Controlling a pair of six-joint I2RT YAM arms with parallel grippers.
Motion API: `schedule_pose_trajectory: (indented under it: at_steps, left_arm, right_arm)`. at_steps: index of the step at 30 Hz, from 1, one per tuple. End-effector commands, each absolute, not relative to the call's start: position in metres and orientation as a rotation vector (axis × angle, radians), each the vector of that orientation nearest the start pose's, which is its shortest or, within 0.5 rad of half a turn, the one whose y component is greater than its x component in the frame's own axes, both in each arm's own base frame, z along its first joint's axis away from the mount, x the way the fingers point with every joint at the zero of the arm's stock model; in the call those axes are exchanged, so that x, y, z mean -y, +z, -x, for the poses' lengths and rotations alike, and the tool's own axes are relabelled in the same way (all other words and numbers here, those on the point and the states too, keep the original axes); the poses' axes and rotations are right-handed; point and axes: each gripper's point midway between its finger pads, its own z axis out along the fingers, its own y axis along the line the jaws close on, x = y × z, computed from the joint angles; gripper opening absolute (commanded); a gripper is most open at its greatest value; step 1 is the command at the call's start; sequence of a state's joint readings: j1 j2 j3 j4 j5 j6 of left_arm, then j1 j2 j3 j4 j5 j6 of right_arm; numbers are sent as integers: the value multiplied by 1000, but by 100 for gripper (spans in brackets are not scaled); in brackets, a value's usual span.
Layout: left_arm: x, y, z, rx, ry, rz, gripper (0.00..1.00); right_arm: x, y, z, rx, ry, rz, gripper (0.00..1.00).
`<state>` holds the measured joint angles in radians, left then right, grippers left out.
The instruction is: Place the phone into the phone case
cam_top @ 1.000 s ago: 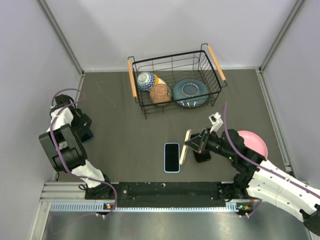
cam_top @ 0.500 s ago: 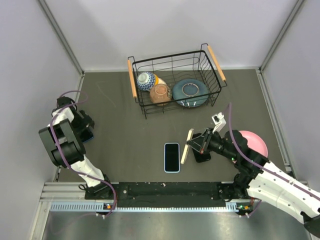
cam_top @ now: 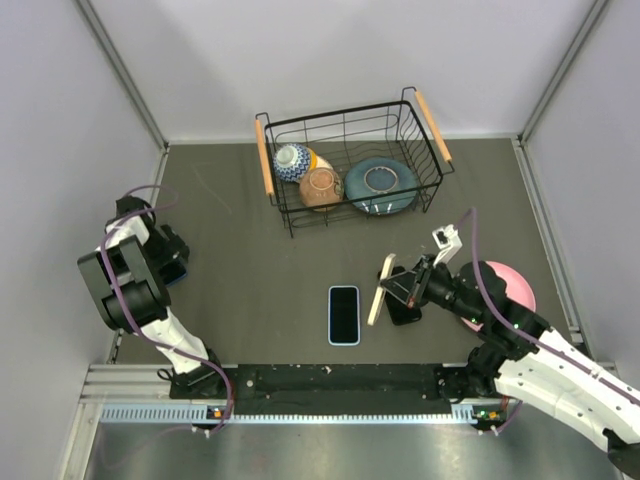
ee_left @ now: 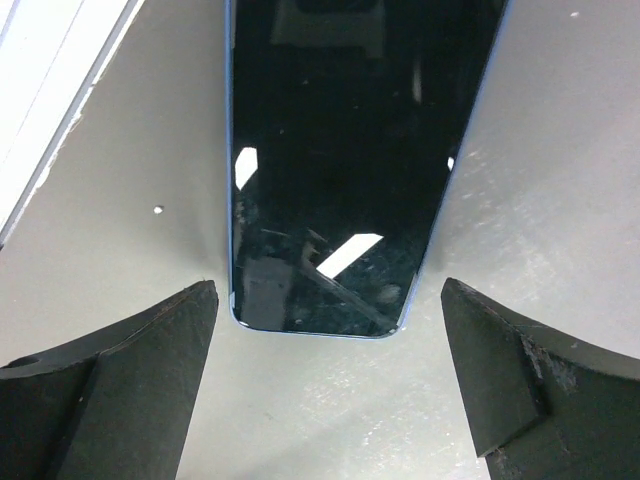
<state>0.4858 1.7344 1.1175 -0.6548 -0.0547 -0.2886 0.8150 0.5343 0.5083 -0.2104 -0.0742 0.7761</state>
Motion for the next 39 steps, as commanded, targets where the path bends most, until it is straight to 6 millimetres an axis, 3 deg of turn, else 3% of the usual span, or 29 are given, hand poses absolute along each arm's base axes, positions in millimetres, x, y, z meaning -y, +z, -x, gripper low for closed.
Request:
schedule_pose_trajectory:
  at_steps: [1, 5, 7, 15, 20, 23, 28, 35, 39]
  left_arm:
    - [-166, 35, -282, -2639, 240, 1103, 99]
    - [-174, 55, -283, -2561, 301, 1089, 99]
    - [-178, 55, -280, -2561, 334, 1091, 99]
    - [-167, 31, -278, -2652, 257, 1077, 99]
    - [-149, 22, -296, -2640, 62, 1026, 99]
    - [-149, 12, -291, -2682, 70, 1047, 99]
    - [-155, 13, -288, -2687, 123, 1064, 97]
    - [-149, 20, -287, -2676, 101, 1055, 75]
    - [-133, 24, -292, -2672, -8, 1032, 61]
  right_arm:
    - [-220, 255, -161, -1847, 1137, 125, 0]
    - [-219, 256, -162, -1848, 1110, 158, 0]
    - [-218, 257, -162, -1843, 1105, 166, 0]
    - [-219, 267, -160, -1816, 1099, 214, 0]
    - [-218, 274, -159, -1801, 1098, 221, 0]
    - [-217, 276, -159, -1797, 1097, 221, 0]
    - [-215, 275, -160, -1798, 1092, 203, 0]
    - [-215, 275, -162, -1805, 1085, 192, 0]
    - [-217, 275, -163, -1812, 1087, 192, 0]
